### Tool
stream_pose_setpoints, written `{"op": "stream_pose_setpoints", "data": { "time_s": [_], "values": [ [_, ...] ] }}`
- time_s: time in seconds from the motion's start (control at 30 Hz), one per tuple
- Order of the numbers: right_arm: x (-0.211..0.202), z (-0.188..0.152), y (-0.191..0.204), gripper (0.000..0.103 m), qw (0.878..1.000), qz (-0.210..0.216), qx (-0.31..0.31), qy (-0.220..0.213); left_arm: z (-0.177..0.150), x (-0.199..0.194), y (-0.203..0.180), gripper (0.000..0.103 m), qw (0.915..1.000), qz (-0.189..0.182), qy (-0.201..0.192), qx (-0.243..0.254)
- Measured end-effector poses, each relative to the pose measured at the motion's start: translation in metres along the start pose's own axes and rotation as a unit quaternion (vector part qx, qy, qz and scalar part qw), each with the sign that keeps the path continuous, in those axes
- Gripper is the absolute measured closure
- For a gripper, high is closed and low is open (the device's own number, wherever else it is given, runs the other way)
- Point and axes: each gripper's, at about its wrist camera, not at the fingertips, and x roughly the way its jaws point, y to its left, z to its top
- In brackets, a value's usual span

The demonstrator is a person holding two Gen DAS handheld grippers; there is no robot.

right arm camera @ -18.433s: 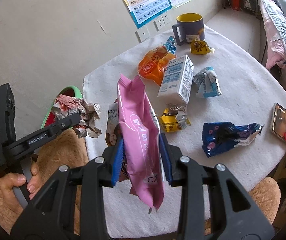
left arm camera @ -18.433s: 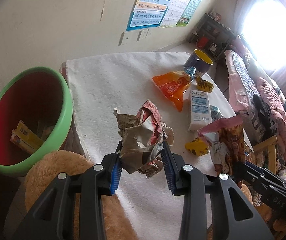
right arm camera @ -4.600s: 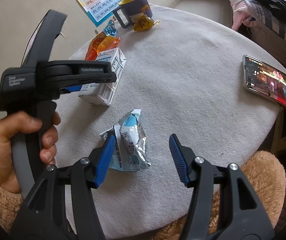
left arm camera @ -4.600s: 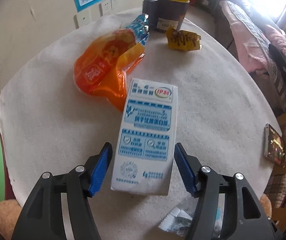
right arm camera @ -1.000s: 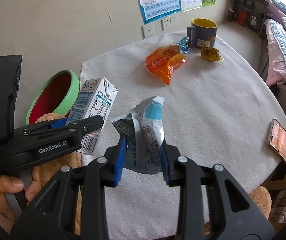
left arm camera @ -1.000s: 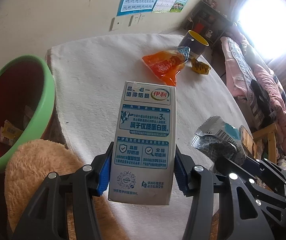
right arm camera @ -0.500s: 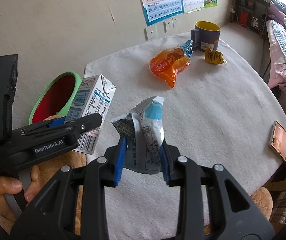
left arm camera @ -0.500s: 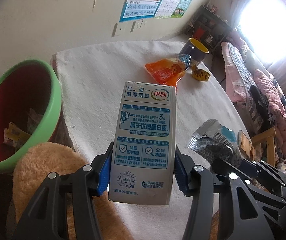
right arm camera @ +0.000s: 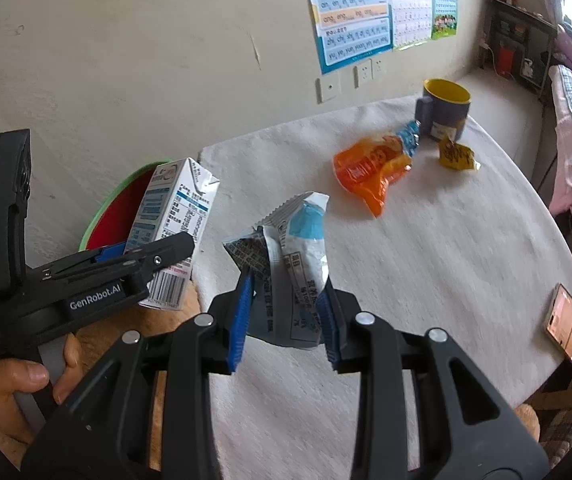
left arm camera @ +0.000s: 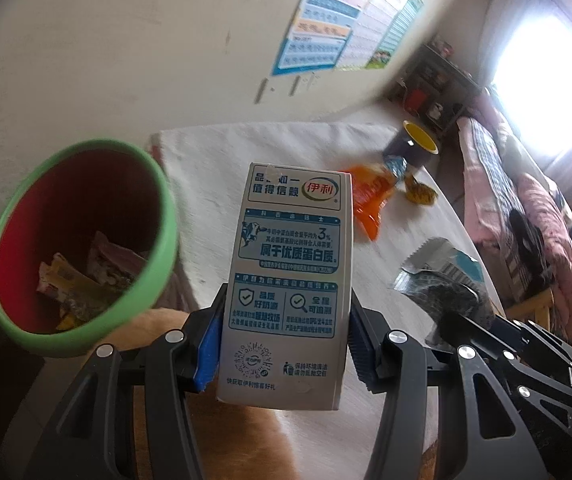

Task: Collect trash
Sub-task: 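Carry the milk carton and white-blue wrapper over the red bucket, then open both grippers over the red bucket to drop carton and wrapper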

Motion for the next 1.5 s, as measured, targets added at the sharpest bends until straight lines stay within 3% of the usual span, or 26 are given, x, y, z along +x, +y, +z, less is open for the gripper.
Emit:
{"op": "stream_pose_setpoints", "data": {
  "time_s": [0.47, 0.8, 1.07, 1.13, 1.2, 1.27, 1.4, 1.5],
  "values": [
    [0.016, 0.015, 0.038, 0.072, 0.999, 0.017, -0.037, 0.003, 0.008, -0.021, 0.04, 0.052, 0.9985, 0.018, -0.033, -0.041],
    [0.046, 0.048, 0.084, 0.072, 0.996, 0.074, -0.048, 0.004, 0.012, -0.029, 0.121, 0.052, 0.9891, 0.094, -0.043, -0.105],
    [0.088, 0.058, 0.136, 0.072, 0.987, 0.132, -0.074, 0.044, 0.002, -0.029, 0.171, 0.052, 0.9792, 0.133, -0.032, -0.15],
    [0.096, 0.057, 0.144, 0.064, 0.985, 0.145, -0.075, 0.05, 0.001, -0.028, 0.178, 0.05, 0.977, 0.144, -0.027, -0.155],
    [0.1, 0.056, 0.149, 0.055, 0.984, 0.156, -0.073, 0.049, 0.0, -0.028, 0.185, 0.039, 0.9749, 0.148, -0.027, -0.164],
    [0.098, 0.054, 0.149, 0.044, 0.983, 0.165, -0.071, 0.043, -0.002, -0.03, 0.188, 0.035, 0.9737, 0.147, -0.033, -0.171],
    [0.093, 0.056, 0.125, 0.044, 0.986, 0.148, -0.068, 0.027, -0.003, -0.026, 0.181, 0.035, 0.9761, 0.142, -0.027, -0.162],
    [0.09, 0.062, 0.079, 0.044, 0.994, 0.086, -0.062, 0.01, -0.002, -0.025, 0.166, 0.035, 0.9801, 0.132, -0.031, -0.145]
  ]
}}
